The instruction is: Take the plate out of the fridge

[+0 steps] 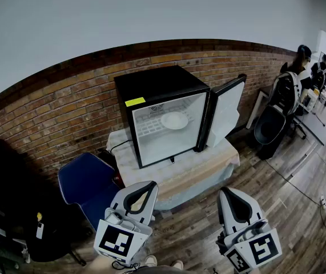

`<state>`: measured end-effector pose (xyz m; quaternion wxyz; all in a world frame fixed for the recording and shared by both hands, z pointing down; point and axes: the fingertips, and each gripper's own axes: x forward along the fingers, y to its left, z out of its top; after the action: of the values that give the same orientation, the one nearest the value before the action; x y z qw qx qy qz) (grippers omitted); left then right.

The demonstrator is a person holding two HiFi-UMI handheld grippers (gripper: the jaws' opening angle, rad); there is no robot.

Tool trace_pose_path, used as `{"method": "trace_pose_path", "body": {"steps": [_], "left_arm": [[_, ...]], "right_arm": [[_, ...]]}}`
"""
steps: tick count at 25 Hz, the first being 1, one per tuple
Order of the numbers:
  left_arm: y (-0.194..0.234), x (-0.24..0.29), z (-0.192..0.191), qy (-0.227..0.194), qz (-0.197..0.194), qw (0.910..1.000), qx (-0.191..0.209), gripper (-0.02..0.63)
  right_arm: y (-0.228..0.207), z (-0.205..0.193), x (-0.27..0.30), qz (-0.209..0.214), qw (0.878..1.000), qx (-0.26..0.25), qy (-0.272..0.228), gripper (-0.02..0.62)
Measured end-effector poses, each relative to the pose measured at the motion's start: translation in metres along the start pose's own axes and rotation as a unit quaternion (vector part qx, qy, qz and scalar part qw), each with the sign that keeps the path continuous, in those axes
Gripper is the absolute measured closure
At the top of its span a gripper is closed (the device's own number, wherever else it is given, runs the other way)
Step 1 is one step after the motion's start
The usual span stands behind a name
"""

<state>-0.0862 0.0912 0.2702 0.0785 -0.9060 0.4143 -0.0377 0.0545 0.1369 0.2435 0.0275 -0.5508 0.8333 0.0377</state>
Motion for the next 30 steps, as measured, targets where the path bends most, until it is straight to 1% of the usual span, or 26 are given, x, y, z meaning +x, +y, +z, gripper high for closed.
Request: {"method": "trace_pose_path", "body": {"steps": [8,12,16,20,24,27,30], "left_arm": [[-0.001,-0.002,-0.005,0.006,0.006,1.0,0.001,0.588],[-0.005,-0.002,-0.005,0.008,0.008,0.9999,-0.001,0.588],[-0.007,-0.002,-0.002,-0.004,0.014,0.9998,0.014,0.588],[-0.015,-0.002,-0.004,0.005,0.018,0.9998,0.004,0.588],[-0.023,-0.004,-0.003,-0.001,0.023,0.9996,0.015,0.588],[-0.028,-0.005,-0.006,0.005,0.03,0.9995,0.01,0.588],[-0.035,-0.007,-0.006,0.002,0.033,0.9993,0.016,0.588]], "right_arm": [[-0.002,-0.004,-0.004,0.001,1.0,0.018,-0.005,0.568],[-0.004,-0.006,-0.006,0.004,1.0,0.016,-0.003,0.568],[-0.005,-0.008,-0.009,0.01,1.0,0.014,0.0,0.568],[-0.009,-0.011,-0.013,0.016,1.0,0.015,0.002,0.568],[-0.01,-0.016,-0.018,0.027,1.0,0.016,0.005,0.568],[-0.011,-0.019,-0.022,0.034,0.999,0.016,0.006,0.566],[-0.012,-0.022,-0.028,0.038,0.999,0.016,0.008,0.566]]}}
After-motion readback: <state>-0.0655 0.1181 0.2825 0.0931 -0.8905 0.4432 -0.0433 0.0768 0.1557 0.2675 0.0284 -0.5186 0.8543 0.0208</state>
